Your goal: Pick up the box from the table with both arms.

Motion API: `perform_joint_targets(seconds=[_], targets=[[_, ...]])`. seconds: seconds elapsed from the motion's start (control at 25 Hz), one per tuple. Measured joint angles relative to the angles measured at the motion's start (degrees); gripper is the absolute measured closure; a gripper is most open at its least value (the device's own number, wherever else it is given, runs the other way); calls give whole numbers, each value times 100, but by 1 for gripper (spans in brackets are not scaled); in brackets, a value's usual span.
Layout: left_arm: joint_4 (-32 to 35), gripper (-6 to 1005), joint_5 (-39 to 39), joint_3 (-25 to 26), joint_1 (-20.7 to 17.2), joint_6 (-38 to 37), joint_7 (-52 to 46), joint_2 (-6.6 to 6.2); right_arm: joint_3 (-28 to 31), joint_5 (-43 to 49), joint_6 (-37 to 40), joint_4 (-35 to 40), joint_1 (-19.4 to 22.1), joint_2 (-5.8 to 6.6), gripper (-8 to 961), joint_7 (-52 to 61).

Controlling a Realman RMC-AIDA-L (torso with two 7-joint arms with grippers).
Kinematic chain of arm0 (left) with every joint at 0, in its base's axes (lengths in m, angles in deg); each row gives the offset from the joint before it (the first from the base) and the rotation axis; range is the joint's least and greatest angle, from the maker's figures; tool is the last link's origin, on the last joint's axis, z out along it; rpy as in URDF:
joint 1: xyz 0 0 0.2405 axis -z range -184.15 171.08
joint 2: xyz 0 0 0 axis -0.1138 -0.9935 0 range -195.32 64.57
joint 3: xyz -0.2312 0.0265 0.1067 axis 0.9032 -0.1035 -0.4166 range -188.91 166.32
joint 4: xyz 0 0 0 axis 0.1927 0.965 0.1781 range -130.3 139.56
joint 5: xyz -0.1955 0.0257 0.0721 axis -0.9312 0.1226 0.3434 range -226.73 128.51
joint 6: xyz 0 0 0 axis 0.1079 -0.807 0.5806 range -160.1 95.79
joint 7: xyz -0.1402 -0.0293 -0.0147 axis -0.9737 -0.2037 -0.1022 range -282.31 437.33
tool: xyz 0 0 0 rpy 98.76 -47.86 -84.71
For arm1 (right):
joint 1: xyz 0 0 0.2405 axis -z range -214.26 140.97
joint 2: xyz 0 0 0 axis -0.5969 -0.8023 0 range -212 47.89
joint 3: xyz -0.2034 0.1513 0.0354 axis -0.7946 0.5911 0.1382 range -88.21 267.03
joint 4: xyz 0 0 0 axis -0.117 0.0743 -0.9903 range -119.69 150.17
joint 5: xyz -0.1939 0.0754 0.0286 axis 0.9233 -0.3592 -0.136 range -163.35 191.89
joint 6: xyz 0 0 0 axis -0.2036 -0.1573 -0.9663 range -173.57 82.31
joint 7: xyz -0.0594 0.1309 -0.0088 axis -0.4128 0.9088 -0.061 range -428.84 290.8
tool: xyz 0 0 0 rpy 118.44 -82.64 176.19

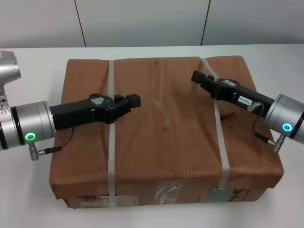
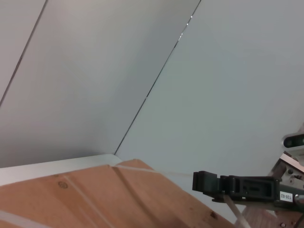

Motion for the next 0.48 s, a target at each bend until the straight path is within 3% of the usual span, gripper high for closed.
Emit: perform_joint_targets(seconds=[0.48], targets=[[4,908,-60,0,-50,-5,40,0,19,4,0,0,-3,0,918,-9]])
